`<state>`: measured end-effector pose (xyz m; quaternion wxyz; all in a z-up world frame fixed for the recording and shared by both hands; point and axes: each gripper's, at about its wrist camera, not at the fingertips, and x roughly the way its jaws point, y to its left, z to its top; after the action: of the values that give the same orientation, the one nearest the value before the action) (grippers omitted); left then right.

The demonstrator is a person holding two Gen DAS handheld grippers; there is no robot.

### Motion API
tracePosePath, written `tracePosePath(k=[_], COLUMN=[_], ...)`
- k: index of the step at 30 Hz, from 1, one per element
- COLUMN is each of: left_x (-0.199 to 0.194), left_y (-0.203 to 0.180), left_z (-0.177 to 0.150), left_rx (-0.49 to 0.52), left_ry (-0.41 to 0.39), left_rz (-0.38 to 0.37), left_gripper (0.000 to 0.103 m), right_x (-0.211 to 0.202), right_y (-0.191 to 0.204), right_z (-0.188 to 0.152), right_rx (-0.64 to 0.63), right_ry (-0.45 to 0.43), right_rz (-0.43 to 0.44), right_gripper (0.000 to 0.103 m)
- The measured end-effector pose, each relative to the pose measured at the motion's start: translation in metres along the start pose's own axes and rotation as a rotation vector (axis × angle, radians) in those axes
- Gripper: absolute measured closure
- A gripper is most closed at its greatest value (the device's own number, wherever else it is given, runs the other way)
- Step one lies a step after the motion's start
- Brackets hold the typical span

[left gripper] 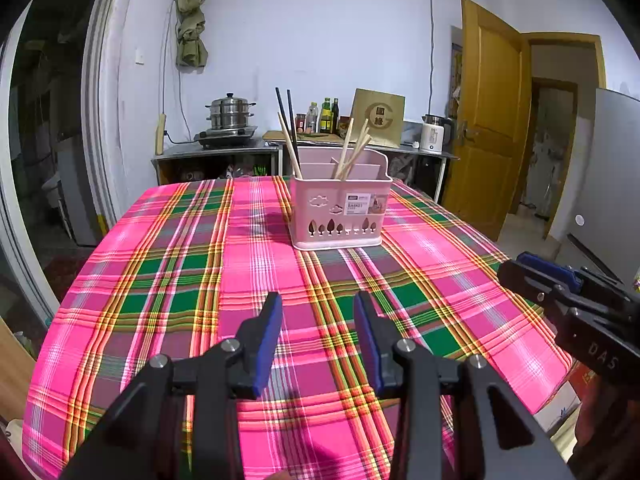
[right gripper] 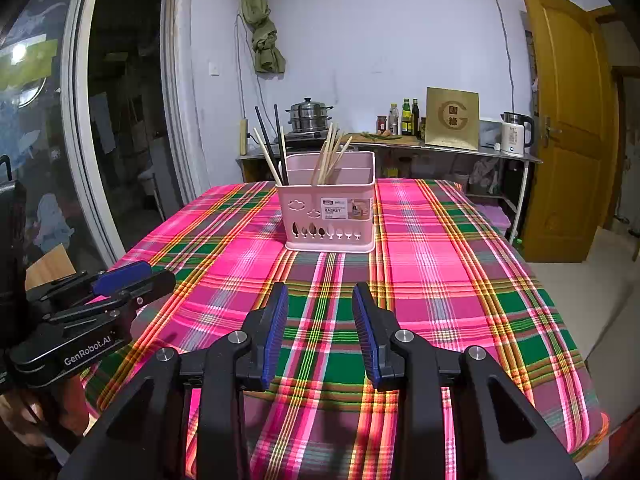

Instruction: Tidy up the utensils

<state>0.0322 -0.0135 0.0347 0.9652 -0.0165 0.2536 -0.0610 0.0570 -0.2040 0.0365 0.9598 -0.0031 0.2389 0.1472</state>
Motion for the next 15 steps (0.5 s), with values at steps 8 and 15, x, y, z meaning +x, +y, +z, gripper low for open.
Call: tracePosePath(k=[8, 15], left_x=[0.0007, 0.0014], left_y=[0.0000, 0.0013], left_z=[-0.0004, -0.0008], left_rx=[-0.009, -0.012], left_ry=[-0.001, 0.002], left_rz=[0.003, -0.001], left_gripper=[0.064, 0.064], right_x=[0.0007, 0.0024], right_y=[0.0001, 0.0002], right_z=[0.0000, 0.0011], right_rx=[-0.007, -0.011], right_ry=[0.002, 0.002], right_rz=[0.001, -0.003], right_gripper=[0.069, 0.069])
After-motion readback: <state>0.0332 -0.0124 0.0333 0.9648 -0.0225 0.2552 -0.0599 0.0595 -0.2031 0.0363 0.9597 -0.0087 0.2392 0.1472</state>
